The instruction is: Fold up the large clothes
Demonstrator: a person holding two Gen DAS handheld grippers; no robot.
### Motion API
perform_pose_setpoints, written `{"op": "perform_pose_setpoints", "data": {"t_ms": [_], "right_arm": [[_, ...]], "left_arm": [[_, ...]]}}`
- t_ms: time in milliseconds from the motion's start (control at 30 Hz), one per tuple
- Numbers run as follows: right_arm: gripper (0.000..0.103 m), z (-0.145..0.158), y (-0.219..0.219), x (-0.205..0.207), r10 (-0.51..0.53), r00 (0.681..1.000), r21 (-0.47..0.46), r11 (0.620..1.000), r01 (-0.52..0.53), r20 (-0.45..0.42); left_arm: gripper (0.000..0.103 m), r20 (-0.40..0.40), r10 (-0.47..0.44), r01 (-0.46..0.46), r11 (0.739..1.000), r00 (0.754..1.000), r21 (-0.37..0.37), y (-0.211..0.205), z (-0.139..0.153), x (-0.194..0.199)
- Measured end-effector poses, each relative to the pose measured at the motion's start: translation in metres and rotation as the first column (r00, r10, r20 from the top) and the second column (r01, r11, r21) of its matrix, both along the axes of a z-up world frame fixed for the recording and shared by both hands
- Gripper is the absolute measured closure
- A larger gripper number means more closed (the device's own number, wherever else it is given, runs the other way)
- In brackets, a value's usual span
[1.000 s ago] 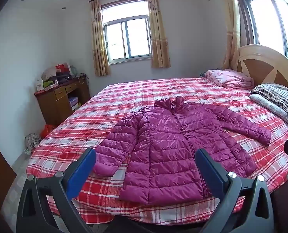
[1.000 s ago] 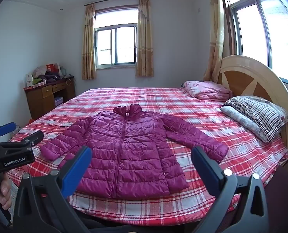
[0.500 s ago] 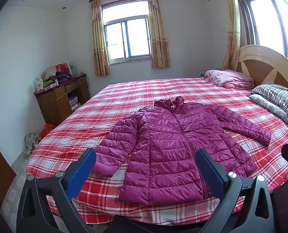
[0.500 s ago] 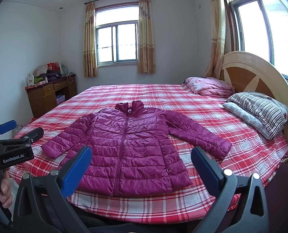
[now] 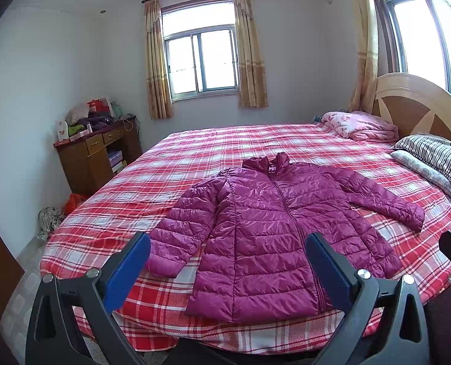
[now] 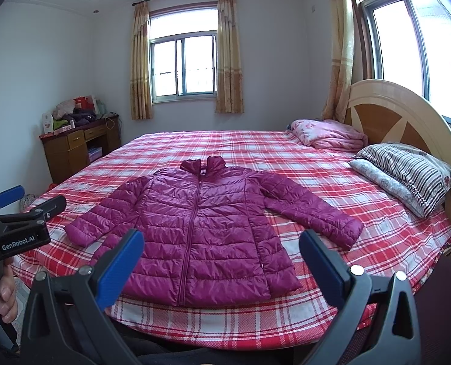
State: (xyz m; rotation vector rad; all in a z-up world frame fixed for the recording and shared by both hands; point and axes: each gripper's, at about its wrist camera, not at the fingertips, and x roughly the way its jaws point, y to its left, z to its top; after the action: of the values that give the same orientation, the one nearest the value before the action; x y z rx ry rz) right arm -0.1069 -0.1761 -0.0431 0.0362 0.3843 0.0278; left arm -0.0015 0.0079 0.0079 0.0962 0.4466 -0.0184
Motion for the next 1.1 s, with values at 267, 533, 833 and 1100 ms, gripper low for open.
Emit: {"op": "perform_pose_setpoints", "data": {"t_ms": [267, 533, 833, 1100], "right_arm": [[0.000, -0.0015, 0.0005, 0.0022, 0.005, 1.000, 0.000, 1.000, -0.005, -0.010], [0.000, -0.0016, 0.0015, 0.0038, 0.009, 1.000, 0.000, 1.000, -0.009, -0.014], [0.000, -0.0024, 0.0017, 0.0040, 0.008, 1.000, 0.000, 1.000, -0.008, -0.014], [0.000, -0.0046, 0.0031, 0.0038, 0.013, 1.000, 0.004, 1.000, -0.013, -0.015]], "left_arm": [[0.001, -0.001, 0.002, -0.002, 1.000, 1.000, 0.000, -0.0010, -0.0012, -0.0001], [0.001, 0.003, 0.002, -0.002, 1.000, 1.000, -0.001, -0.0015, -0.0021, 0.0015], [0.001, 0.005, 0.004, -0.004, 1.000, 1.000, -0.001, -0.0011, -0.0032, 0.0002], [0.001, 0.002, 0.002, -0.002, 1.000, 1.000, -0.003, -0.0005, -0.0043, 0.0004]]}}
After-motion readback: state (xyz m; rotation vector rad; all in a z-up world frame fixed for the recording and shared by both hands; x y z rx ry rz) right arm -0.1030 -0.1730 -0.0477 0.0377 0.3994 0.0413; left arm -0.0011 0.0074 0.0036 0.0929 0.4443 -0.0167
